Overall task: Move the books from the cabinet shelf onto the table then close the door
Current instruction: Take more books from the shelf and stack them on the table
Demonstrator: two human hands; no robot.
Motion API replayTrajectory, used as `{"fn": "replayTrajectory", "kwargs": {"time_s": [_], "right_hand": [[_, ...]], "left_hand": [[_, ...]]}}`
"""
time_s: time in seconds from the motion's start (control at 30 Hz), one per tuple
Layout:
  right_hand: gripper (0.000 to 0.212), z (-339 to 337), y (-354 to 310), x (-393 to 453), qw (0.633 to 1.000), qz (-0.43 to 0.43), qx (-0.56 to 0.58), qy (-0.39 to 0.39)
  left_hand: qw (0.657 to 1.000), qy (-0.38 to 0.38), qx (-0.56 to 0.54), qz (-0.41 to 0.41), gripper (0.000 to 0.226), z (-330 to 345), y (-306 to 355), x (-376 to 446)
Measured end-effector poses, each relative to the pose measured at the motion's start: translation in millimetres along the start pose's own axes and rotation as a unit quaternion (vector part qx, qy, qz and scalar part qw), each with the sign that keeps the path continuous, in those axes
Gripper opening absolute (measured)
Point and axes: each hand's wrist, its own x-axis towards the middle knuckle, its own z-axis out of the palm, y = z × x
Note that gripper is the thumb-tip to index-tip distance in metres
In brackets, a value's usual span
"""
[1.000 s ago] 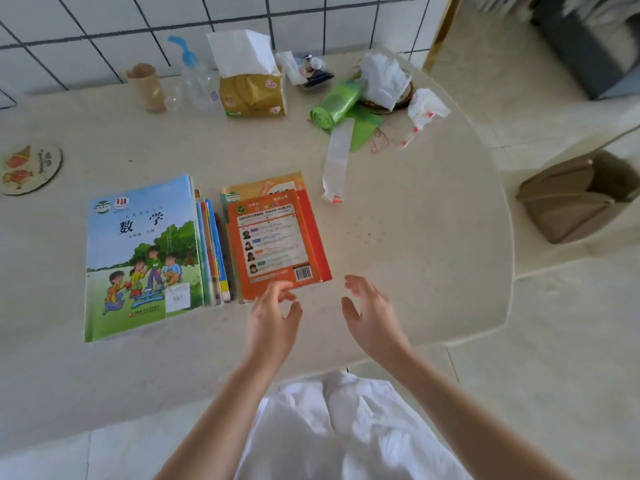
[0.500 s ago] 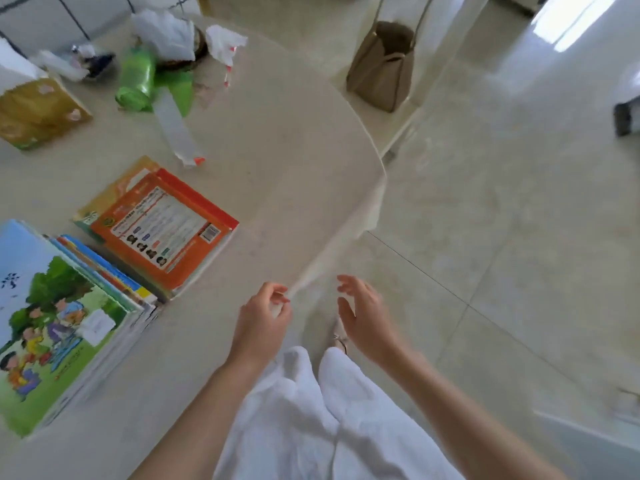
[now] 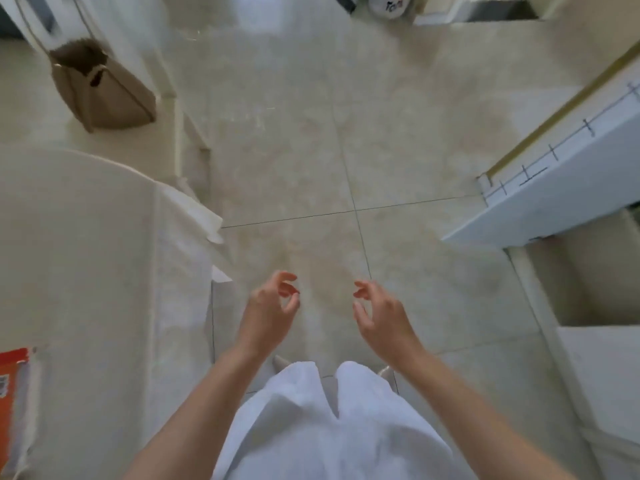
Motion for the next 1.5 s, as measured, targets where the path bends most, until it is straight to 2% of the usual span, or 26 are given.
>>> {"fn": "replayTrajectory", "kwargs": {"time_s": [0.3,0.5,0.67,0.9,1.07,1.5], "right_hand": [[0.035,-109.0,143.2,-64.5,0.981,0.145,0.061,0.116],[0.038,-184.8,247.4,-102.8,0.953,0.229,0.104,0.171],[0.037,-240.9,309.2,-121.6,0.921,0.283,0.130,0.235],[0.036,-303.4,366.2,-115.6,0.889,0.311,0.151,0.300],[0.035,-353.2,406.1,-88.7,0.875,0.319,0.139,0.337],[0.029,-477.2,507.3,-16.9,0.833,0.362,0.167,0.384]], "left_hand": [[0.983,-0.147,0.017,0.113,0.023,160.5,118.8,-3.5],[0.959,-0.226,0.041,0.168,0.025,272.8,200.1,-15.9],[0.940,-0.279,0.051,0.189,0.025,338.7,257.8,-21.7],[0.913,-0.339,0.081,0.211,0.025,405.6,323.3,-4.4],[0.905,-0.348,0.092,0.225,0.025,451.4,369.0,35.6],[0.872,-0.400,0.129,0.251,0.027,596.0,522.8,136.7]]}}
